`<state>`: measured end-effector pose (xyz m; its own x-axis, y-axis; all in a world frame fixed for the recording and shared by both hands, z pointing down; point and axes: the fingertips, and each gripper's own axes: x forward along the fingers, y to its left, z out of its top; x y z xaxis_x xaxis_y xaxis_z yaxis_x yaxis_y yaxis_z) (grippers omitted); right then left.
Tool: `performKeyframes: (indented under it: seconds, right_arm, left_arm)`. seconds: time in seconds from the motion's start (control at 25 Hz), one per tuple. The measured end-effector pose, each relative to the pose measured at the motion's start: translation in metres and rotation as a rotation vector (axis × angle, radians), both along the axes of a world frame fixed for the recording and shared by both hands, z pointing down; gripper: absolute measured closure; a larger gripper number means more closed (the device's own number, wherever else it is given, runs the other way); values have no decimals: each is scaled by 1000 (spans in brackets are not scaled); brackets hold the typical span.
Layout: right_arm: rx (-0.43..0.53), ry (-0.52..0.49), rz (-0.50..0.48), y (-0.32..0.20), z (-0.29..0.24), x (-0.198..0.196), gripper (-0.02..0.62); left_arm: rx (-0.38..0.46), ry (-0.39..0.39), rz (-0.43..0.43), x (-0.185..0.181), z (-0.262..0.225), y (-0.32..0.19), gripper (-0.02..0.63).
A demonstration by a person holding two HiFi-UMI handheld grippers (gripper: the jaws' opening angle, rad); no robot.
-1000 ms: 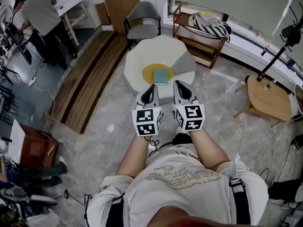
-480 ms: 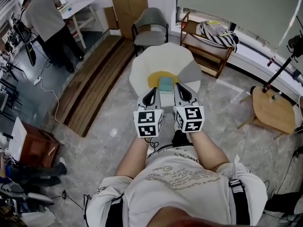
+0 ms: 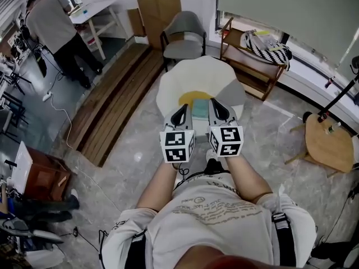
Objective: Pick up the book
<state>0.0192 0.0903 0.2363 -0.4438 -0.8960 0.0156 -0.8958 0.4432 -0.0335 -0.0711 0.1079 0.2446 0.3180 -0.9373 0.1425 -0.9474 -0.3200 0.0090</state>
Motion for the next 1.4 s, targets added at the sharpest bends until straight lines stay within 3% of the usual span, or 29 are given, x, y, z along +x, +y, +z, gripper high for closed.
performKeyframes:
  seconds: [0.32, 0.92, 1.4]
  right_arm:
    - [-26, 19, -9, -75, 2, 5, 569]
    - [-86, 28, -28, -213, 16, 50, 569]
    - [-126, 23, -94, -278, 34, 55, 569]
  left_arm:
    - [-10, 15, -7, 7, -2, -73, 588]
    - [-90, 19, -23, 53, 16, -209, 588]
    - [-141, 8, -86, 55, 33, -274, 588]
